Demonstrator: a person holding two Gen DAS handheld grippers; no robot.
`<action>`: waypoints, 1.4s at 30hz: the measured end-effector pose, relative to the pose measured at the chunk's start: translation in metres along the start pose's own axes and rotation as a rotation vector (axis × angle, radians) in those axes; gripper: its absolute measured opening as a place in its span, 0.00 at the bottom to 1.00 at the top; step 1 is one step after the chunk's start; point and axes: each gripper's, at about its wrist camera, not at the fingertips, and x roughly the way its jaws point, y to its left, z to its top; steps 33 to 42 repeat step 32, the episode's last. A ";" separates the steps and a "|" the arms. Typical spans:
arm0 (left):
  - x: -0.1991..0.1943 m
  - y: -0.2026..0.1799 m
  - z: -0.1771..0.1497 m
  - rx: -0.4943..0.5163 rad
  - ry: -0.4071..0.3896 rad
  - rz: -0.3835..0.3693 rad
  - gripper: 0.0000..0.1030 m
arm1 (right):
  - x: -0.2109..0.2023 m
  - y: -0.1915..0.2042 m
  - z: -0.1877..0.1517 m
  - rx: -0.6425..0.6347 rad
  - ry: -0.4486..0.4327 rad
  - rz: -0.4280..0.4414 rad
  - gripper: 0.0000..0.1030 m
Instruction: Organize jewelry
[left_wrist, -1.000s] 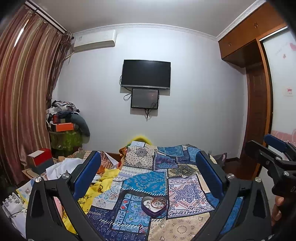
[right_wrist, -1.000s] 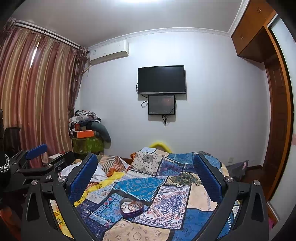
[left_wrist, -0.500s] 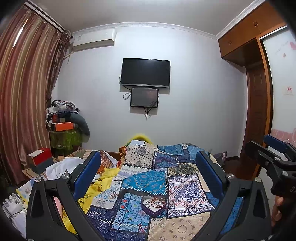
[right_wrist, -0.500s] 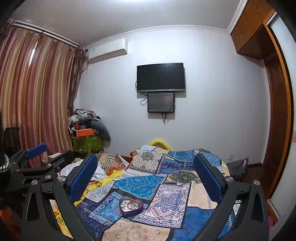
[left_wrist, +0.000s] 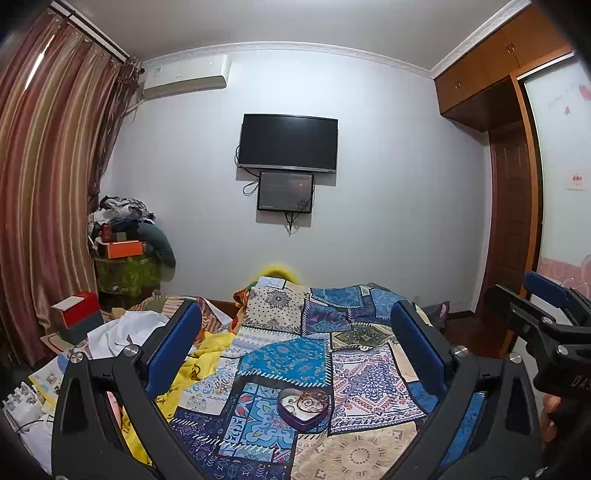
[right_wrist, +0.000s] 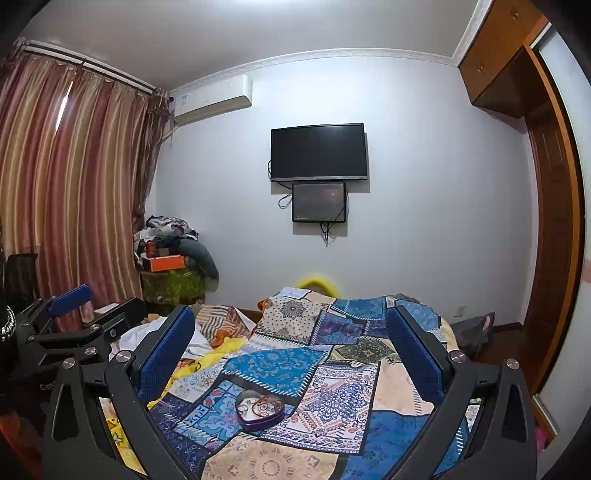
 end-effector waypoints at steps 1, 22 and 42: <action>0.000 0.001 0.000 -0.002 0.000 -0.001 1.00 | 0.000 0.000 0.000 0.002 0.001 0.002 1.00; 0.008 0.000 -0.003 0.006 0.033 -0.021 1.00 | 0.005 -0.005 -0.002 0.019 0.023 0.002 1.00; 0.009 -0.001 -0.005 0.018 0.029 -0.025 1.00 | 0.009 -0.006 -0.003 0.023 0.042 0.004 1.00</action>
